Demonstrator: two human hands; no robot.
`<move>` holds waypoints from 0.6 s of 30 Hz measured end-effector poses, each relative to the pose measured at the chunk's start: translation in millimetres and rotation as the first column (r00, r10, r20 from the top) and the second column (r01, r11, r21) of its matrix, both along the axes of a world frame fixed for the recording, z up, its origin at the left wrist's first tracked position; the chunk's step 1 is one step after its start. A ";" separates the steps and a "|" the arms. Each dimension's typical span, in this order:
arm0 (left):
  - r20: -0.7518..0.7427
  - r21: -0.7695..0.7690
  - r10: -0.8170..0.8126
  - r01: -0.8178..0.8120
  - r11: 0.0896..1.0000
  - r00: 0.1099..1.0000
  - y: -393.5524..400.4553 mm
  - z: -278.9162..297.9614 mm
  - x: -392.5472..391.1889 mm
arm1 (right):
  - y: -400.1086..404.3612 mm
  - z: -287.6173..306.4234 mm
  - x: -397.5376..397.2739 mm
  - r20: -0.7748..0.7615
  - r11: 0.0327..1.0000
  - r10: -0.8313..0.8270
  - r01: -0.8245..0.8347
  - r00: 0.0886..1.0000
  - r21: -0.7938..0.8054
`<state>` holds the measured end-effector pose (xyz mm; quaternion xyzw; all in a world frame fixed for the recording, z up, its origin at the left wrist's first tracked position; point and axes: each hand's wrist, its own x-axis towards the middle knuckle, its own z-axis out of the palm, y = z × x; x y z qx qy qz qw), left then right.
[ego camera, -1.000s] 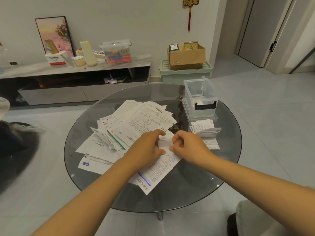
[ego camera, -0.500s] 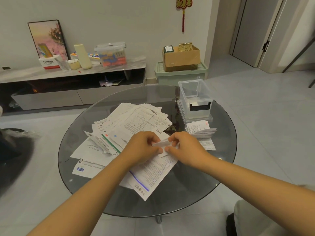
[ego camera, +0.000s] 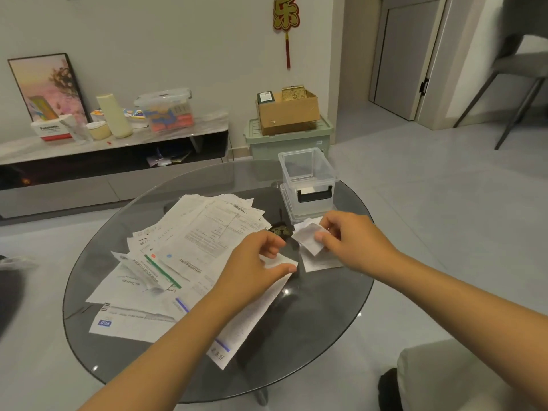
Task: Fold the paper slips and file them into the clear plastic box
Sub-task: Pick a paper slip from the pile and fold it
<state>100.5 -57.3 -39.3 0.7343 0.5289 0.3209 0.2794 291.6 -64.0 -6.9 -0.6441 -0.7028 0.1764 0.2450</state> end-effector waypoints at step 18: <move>-0.422 0.139 -0.281 0.367 0.920 0.862 25.7 -8.5 42.2 | 9.8 -11.4 31.6 0.007 0.988 -0.012 0.013 1.000 -0.151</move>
